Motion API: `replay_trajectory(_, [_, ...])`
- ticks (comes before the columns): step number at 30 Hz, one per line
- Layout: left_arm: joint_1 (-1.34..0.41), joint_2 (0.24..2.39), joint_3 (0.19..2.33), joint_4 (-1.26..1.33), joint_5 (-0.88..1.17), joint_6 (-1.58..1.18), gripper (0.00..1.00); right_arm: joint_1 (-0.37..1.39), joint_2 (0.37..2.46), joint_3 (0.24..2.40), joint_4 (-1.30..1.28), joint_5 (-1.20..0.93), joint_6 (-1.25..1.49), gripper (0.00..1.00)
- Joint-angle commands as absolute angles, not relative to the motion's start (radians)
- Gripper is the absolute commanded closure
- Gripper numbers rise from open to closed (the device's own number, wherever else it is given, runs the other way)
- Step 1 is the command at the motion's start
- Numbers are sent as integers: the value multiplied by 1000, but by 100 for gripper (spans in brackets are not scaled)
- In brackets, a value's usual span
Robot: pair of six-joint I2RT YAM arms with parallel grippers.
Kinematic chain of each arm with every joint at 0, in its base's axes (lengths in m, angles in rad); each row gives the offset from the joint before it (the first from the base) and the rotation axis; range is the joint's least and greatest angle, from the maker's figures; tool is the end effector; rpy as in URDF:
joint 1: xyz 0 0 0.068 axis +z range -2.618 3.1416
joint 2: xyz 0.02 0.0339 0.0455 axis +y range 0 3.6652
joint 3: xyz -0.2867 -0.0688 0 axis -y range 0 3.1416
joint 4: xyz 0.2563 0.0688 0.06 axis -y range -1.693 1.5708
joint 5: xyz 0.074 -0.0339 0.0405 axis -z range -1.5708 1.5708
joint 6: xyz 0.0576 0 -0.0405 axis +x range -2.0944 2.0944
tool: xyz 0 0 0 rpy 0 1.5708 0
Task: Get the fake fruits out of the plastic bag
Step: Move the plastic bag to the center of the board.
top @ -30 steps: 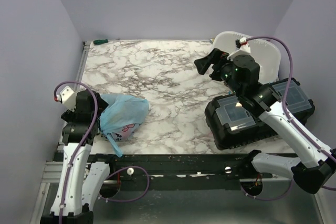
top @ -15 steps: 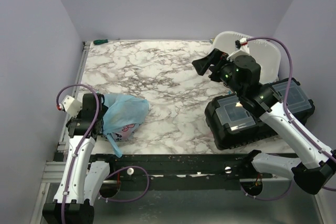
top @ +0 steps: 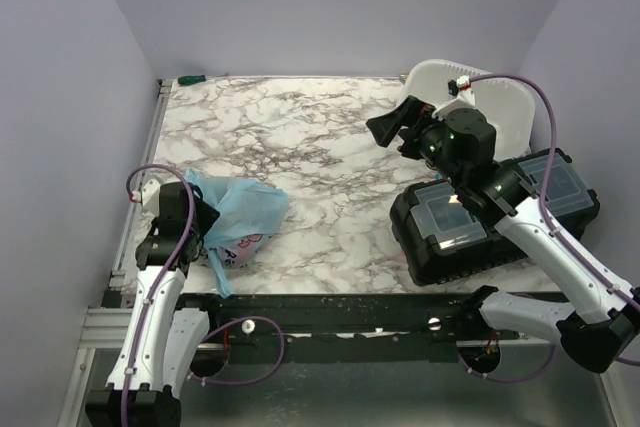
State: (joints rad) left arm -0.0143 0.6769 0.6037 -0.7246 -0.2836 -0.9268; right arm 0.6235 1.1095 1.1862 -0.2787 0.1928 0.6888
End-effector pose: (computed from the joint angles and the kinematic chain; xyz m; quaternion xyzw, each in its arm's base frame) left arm 0.1470 0.0140 0.2416 -0.4518 0.7997 -0.0525 0.3920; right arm 0.2266 0.1494 0.4235 0.0860 0.7688 0.3248 0.5441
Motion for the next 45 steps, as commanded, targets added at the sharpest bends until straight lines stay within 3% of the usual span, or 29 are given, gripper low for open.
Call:
replay_trajectory(1, [-12, 681, 591, -531, -12, -760, 48, 623, 1078, 1169, -264, 187, 689, 0])
replay_trajectory(7, [-30, 787, 595, -331, 337, -665, 60, 623, 1075, 1151, -267, 190, 683, 0])
replay_trajectory(17, [-366, 1167, 825, -342, 478, -526, 64, 622, 1102, 1142, -270, 143, 677, 0])
replay_trajectory(21, [-445, 1175, 855, -334, 465, -514, 63, 623, 1125, 1125, -259, 73, 668, 0])
replay_trajectory(25, [-458, 1143, 901, -402, 471, -466, 47, 622, 1184, 1137, -258, -17, 654, 0])
replay_trajectory(31, [-459, 1018, 922, -538, 368, -392, 21, 624, 1284, 1161, -243, -199, 631, 0])
replay_trajectory(40, [-457, 758, 870, -629, -55, -386, 18, 739, 1329, 1171, -231, -179, 552, 0])
replay_trajectory(45, [-456, 660, 837, -617, -300, -397, 15, 863, 1380, 1214, -297, -9, 510, 0])
